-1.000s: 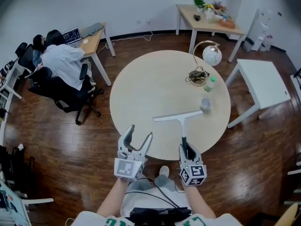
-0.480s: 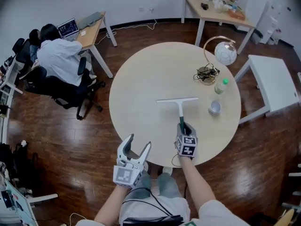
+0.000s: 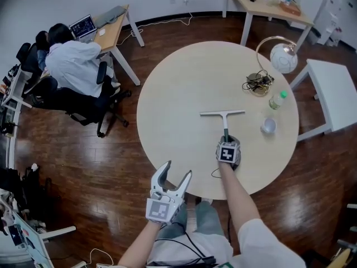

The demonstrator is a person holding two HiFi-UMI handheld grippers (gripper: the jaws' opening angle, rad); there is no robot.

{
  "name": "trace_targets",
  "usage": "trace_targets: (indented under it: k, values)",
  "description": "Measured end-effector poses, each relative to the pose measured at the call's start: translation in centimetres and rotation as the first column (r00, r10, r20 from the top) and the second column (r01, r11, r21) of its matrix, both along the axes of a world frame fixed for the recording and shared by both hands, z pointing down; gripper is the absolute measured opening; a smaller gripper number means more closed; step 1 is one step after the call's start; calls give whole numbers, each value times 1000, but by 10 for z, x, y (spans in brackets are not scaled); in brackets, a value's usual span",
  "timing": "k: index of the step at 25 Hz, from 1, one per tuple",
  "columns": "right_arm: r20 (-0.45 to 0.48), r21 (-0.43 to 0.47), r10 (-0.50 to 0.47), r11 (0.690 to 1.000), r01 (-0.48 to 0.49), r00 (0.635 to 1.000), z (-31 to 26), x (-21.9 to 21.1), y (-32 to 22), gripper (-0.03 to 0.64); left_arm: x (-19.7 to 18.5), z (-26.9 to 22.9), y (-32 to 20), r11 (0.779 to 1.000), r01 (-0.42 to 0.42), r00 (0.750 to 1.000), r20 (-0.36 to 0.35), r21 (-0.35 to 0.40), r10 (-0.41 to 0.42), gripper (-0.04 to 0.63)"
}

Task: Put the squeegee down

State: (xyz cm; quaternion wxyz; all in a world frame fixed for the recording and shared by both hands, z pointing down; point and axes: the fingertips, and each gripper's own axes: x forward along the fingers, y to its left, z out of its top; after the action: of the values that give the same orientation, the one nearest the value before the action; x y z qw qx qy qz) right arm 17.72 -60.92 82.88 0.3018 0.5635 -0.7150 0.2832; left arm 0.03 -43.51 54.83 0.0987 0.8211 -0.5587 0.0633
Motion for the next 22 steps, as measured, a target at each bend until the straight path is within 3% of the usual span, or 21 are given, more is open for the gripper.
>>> trace_targets:
  k: [3, 5, 8, 11, 12, 16, 22]
  values:
    - [18, -84, 10, 996, -9, 1000, 17, -1, 4, 120, 2, 3, 0, 1000, -19, 1000, -5, -12, 18, 296]
    - [47, -77, 4, 997, 0, 999, 18, 0, 1, 157, 1, 2, -3, 1000, -24, 1000, -8, -10, 24, 296]
    - [102, 36, -49, 998, 46, 994, -13, -6, -5, 213, -4, -5, -10, 999, -34, 999, -3, 4, 34, 296]
    - [129, 205, -160, 970, 131, 979, -70, -21, -2, 278, -8, -15, -16, 998, -56, 998, 15, 36, 56, 296]
    - [139, 255, -187, 956, 147, 972, -89, -24, 4, 317, -9, -19, -17, 996, -68, 997, 23, 48, 67, 296]
    - [194, 459, -248, 878, 136, 949, -184, -28, 36, 367, -14, -34, -18, 989, -98, 994, 59, 107, 92, 296]
    - [169, 700, -268, 710, 76, 948, -321, -21, 95, 403, -19, -91, -9, 982, -68, 998, -5, 178, 70, 324]
